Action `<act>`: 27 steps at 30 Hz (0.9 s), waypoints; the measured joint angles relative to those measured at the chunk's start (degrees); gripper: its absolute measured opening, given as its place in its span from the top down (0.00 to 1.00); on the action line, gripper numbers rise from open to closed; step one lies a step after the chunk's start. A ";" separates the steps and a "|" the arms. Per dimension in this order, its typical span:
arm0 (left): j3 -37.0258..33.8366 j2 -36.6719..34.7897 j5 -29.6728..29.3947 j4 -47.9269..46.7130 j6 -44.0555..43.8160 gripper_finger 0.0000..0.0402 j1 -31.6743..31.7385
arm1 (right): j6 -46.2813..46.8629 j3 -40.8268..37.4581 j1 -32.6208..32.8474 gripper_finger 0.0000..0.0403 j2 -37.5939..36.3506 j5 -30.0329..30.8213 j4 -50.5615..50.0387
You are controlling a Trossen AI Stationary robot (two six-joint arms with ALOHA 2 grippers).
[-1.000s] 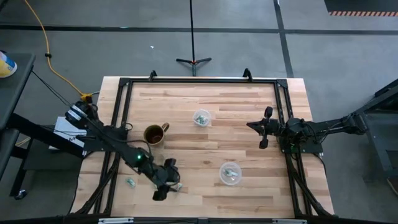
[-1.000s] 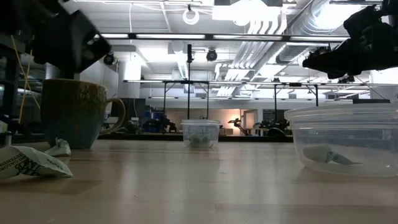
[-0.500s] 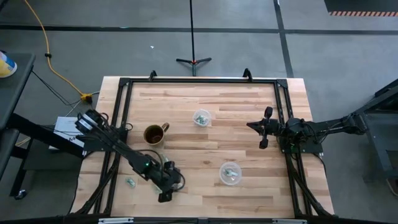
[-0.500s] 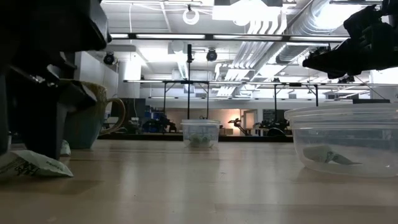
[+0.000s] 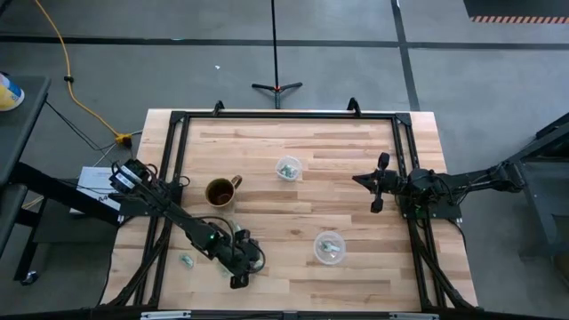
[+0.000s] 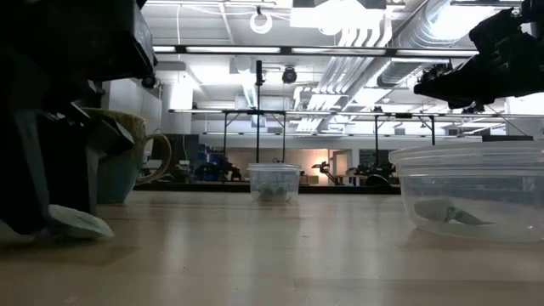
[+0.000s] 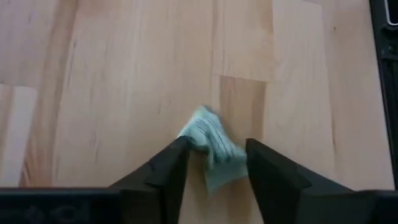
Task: Pick and place Stevia / Truvia into bins
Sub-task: Put the stevia packet into the bottom transparent container
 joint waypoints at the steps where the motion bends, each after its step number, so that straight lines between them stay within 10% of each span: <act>1: -0.01 0.01 0.15 -0.18 0.02 0.55 0.04 | 0.00 0.00 0.00 1.00 0.00 0.02 0.04; 11: -0.48 -3.13 -4.22 -1.54 12.59 0.94 0.77 | -0.11 0.00 0.00 1.00 0.00 0.02 -0.01; 18: -0.37 -5.77 -9.60 7.37 24.62 0.86 7.79 | -0.12 0.00 -0.01 0.98 -0.01 0.02 0.07; 27: 1.18 -2.29 7.57 23.66 43.03 0.94 20.57 | -0.23 0.00 -0.01 1.00 0.01 0.02 0.05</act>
